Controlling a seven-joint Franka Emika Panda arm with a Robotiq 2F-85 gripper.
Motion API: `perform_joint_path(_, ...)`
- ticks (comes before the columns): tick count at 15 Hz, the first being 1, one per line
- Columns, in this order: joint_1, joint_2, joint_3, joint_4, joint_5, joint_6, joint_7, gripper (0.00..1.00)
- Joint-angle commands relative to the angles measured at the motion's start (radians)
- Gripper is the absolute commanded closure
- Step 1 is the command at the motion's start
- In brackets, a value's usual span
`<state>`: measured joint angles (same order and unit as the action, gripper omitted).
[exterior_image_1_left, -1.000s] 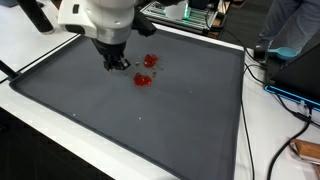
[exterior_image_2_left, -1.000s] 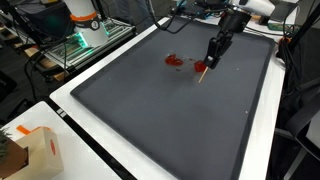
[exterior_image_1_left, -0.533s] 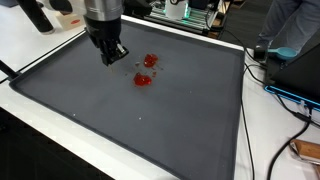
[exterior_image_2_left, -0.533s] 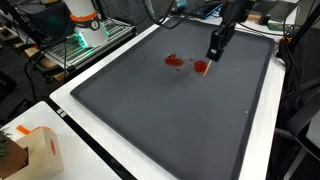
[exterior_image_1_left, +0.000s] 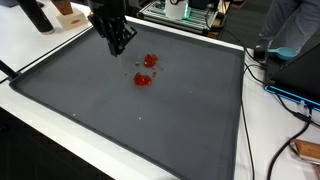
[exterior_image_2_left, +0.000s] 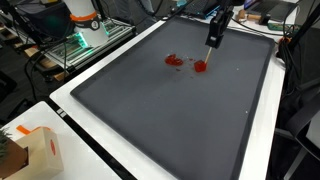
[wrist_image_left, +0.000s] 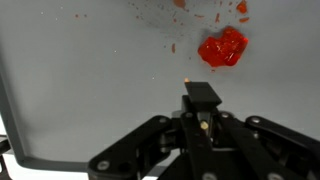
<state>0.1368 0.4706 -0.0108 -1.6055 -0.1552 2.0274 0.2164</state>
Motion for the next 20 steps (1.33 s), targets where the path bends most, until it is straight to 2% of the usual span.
perform_joint_path(1,-0.038,-0.089,0.041,-0.106,0.076,0.034,-0.096,0.97)
perform_joint_path(6,-0.054,-0.139,0.063,-0.154,0.142,0.030,-0.186,0.97)
perform_joint_path(12,-0.058,-0.166,0.066,-0.190,0.159,0.055,-0.247,0.97)
perform_joint_path(13,-0.046,-0.130,0.059,-0.132,0.136,0.016,-0.209,0.87)
perform_joint_path(20,-0.048,-0.139,0.061,-0.148,0.136,0.029,-0.222,0.87)
